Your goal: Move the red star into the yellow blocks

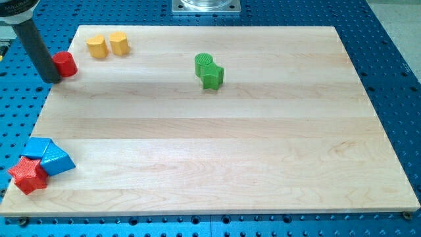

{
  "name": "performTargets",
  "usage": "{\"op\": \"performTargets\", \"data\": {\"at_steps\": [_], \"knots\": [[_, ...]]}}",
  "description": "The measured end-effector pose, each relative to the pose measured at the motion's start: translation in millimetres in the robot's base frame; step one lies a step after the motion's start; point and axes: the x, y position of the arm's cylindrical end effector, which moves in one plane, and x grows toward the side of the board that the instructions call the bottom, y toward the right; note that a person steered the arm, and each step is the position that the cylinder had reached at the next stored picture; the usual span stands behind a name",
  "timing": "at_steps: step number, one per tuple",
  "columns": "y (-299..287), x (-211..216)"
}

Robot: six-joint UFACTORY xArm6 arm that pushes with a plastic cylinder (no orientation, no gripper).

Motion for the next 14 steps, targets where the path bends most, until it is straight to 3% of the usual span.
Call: {"op": "performTargets", "data": {"at_steps": [2,3,5,6,8,9,11,12,13,14], "knots": [[56,-36],[21,-10],[147,172],[114,256],[33,259],[29,257],[103,153],[109,181],[52,217],[92,163]]}}
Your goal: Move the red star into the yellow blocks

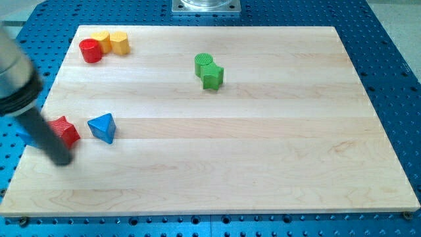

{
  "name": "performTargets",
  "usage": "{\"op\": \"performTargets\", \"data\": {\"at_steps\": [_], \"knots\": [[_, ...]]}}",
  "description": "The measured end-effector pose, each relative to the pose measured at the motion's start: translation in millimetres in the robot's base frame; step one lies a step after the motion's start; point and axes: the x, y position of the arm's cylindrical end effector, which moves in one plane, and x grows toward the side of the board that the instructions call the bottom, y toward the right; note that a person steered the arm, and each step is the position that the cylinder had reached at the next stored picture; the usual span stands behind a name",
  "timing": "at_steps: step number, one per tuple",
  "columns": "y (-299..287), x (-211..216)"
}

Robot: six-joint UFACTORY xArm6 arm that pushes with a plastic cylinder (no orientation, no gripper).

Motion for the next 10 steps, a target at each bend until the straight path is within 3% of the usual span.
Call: {"op": "performTargets", "data": {"at_steps": [1,3,4,5,6,7,8,10], "knots": [[36,-69],[-23,9],[-43,-32],[-27,-109],[-18,-129],[-59,-69],[-29,-36],[46,-119]]}}
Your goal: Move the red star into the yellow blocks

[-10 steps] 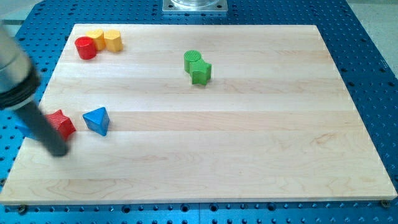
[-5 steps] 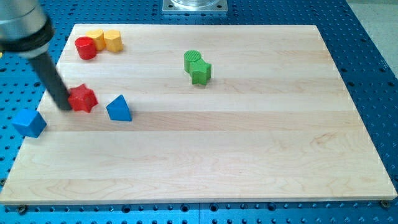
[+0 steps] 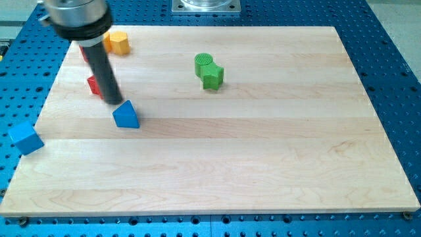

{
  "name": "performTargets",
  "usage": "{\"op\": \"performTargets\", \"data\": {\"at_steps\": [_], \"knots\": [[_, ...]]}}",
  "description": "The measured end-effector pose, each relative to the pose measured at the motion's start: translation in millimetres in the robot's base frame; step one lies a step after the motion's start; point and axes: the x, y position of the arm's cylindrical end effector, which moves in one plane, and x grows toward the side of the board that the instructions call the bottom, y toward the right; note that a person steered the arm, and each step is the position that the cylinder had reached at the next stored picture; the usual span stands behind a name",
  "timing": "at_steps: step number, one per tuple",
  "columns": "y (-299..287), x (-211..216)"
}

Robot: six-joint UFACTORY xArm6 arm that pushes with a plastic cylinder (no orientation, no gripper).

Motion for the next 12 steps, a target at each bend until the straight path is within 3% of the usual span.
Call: {"op": "performTargets", "data": {"at_steps": [1,2,3,5,6,7,8,11,12], "knots": [[19,-30],[21,-25],[6,-45],[14,-1],[-25,1],[-8,-32],[-38,20],[-44,-79],[14,-63]]}}
